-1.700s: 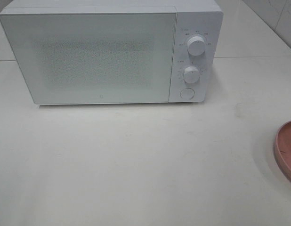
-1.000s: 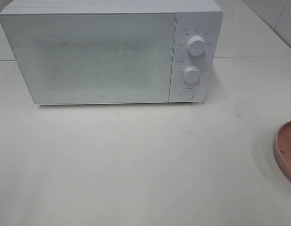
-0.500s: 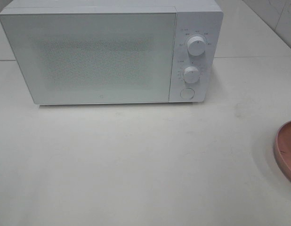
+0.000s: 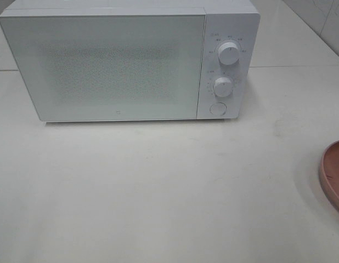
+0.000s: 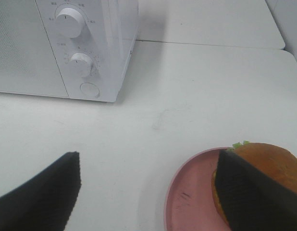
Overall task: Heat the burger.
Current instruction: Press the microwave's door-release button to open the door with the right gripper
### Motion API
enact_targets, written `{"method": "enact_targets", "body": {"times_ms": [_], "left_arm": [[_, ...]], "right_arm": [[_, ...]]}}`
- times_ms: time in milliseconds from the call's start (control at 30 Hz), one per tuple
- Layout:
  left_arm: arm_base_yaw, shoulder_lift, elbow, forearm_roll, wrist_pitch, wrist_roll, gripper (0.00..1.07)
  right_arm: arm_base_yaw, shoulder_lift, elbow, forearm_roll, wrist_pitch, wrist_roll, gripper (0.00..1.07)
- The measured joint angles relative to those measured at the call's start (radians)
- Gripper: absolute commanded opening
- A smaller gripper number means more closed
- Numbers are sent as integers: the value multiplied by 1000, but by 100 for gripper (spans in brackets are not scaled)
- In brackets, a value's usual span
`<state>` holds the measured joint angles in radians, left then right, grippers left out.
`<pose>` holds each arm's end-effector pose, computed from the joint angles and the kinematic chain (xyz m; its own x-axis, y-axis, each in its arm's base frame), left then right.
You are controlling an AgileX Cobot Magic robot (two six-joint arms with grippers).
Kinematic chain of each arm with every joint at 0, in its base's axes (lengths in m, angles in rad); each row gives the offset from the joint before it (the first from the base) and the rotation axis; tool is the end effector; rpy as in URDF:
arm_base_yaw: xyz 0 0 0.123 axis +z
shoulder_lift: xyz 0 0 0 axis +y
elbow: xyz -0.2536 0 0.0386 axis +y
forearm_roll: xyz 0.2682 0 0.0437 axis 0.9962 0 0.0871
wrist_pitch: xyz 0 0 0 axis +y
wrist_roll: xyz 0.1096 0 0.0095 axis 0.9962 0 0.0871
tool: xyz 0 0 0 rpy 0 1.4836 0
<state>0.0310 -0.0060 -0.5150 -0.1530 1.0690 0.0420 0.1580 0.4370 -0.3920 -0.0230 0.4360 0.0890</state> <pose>0.0553 -0.0130 0.2834 -0.4426 -0.0455 -0.8955 0.0751 0.9933 -0.0875 0.1562 0.0238 0.2546 -0.3881 0.0071 -0.9216 -0.1223 0.9907 0.0592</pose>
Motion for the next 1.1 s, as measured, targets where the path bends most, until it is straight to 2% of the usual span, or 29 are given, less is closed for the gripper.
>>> {"method": "enact_targets", "body": {"times_ms": [500, 1100], "left_arm": [[0, 0, 0, 0, 0, 0, 100], [0, 0, 0, 0, 0, 0, 100]], "right_arm": [[0, 287, 24, 0, -353, 0, 75], [0, 523, 24, -4, -565, 0, 75]]}}
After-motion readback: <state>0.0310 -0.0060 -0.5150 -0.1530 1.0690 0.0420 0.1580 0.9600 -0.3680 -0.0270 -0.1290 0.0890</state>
